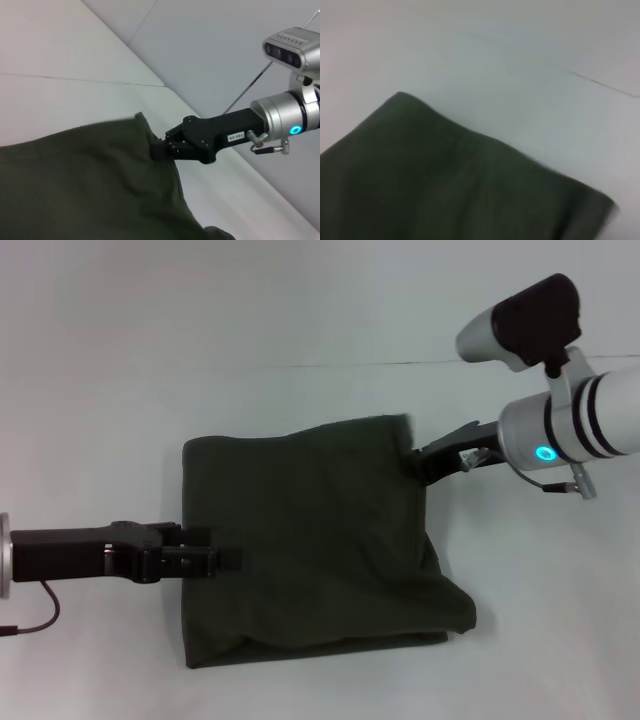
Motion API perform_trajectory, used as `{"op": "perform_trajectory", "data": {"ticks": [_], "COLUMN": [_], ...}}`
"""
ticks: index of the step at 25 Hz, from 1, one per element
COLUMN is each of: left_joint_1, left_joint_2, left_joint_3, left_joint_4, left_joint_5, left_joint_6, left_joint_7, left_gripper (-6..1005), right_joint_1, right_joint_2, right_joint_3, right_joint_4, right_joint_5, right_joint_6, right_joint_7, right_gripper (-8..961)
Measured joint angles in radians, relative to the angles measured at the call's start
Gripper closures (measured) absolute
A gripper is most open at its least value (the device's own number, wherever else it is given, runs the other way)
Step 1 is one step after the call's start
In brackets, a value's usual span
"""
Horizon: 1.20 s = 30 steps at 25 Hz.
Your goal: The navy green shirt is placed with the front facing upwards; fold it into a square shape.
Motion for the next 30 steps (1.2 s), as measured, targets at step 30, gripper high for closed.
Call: {"op": "perform_trajectory", "data": {"ticks": [30], "left_joint_1": [-0.001], "left_joint_2": [-0.002], "left_joint_3": [0.019], "left_joint_4": [-0.001], "left_joint_5": [-0.007], "left_joint_6": [0.028], "left_joint_7": [0.013], "left_gripper": [94], "right_joint_1": [-0.014], "right_joint_2": [-0.005], "right_joint_3": [0.268], "right_joint_4": [0.111], "right_joint_5": [0.086], "right_joint_6": [-0.009], "right_joint_7": [-0.113], "right_gripper": [832]}}
